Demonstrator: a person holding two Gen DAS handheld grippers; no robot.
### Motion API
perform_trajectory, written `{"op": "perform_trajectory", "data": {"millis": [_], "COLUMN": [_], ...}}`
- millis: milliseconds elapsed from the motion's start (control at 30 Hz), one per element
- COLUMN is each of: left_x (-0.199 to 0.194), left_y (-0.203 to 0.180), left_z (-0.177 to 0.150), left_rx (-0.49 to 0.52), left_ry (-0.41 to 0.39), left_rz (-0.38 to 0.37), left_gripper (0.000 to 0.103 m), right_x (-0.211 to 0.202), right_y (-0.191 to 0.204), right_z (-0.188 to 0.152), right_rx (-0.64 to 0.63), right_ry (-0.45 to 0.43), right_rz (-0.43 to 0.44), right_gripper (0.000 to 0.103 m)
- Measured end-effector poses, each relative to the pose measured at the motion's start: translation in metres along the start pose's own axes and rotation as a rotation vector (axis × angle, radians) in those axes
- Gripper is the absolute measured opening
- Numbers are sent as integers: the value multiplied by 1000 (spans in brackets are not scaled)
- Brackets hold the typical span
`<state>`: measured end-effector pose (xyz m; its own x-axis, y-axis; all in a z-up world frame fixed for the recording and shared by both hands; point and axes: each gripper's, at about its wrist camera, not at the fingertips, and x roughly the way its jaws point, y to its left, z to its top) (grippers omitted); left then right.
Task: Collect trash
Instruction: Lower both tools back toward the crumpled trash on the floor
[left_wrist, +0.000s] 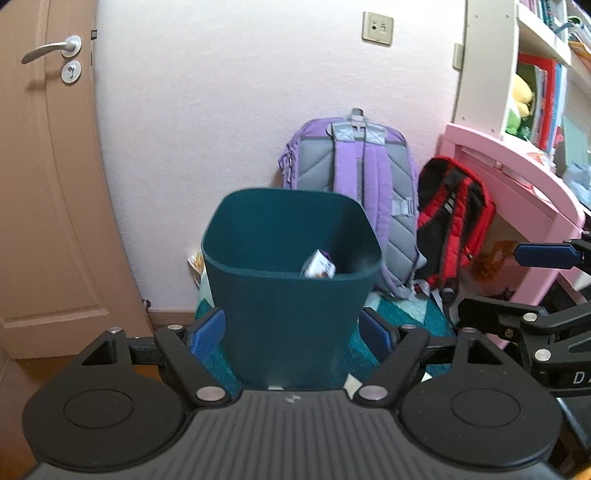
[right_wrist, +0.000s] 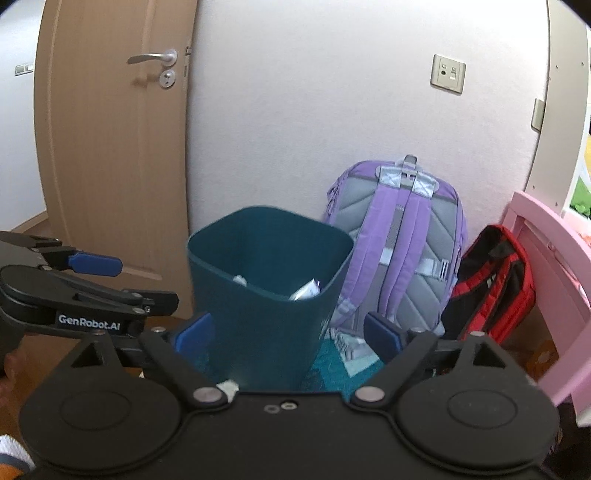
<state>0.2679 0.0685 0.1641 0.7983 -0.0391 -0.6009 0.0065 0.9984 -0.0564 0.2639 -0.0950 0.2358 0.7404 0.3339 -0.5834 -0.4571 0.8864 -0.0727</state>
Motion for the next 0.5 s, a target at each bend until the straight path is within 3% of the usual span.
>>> {"op": "perform_trajectory", "data": {"millis": [233,500], "left_x": [-14,10], "left_y": [-11,-14], "left_z": [-47,-113], "left_rx": [17,24], "left_ry": [50,164], "left_rz": [-33,-45], "left_gripper": [80,80], "right_x": [-13,16], "right_y": [9,16], "right_z": [-43,-111], "right_rx": [-3,34], "right_ry": [62,192], "right_rz": [17,60], "right_gripper": [93,97]}}
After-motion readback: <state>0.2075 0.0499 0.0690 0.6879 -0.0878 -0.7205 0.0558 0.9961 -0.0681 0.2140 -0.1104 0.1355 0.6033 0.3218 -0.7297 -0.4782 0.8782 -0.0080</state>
